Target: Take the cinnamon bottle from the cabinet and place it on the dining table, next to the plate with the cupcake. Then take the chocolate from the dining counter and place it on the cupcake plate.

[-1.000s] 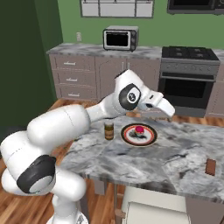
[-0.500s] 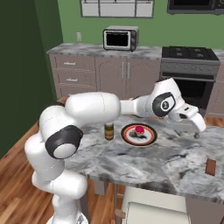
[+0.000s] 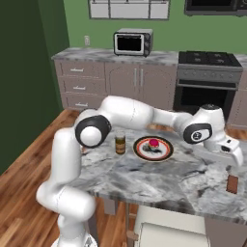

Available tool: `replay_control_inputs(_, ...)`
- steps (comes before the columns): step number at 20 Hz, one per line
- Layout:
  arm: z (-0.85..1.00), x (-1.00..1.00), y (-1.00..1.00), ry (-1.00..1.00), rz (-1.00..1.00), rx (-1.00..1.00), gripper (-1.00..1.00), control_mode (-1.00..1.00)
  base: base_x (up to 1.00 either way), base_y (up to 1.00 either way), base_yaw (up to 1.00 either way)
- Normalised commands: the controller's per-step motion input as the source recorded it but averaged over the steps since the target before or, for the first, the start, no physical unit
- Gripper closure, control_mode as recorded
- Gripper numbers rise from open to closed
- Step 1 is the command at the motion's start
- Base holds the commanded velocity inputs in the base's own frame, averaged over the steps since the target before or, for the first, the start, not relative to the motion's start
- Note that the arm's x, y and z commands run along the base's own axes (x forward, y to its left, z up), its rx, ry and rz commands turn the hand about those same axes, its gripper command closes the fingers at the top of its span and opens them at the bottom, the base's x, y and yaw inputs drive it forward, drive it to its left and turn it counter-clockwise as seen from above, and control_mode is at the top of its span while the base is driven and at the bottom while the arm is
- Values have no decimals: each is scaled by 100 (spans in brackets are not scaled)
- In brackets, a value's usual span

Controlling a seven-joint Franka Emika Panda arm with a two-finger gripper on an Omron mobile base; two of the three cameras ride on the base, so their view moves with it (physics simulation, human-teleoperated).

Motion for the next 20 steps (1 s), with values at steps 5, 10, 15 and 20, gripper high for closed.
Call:
replay_control_inputs(5, -57, 18, -19, 0, 18, 8, -100, -100, 0, 0, 0)
replay_control_inputs(10, -58, 11, -11, 0, 16, 2, -100, -100, 0, 0, 0)
replay_control_inputs(15, -56, 12, -3, 0, 16, 0, -100, -100, 0, 0, 0)
replay_control_inputs(20, -34, 5, -23, 0, 11, 1, -100, -100, 0, 0, 0)
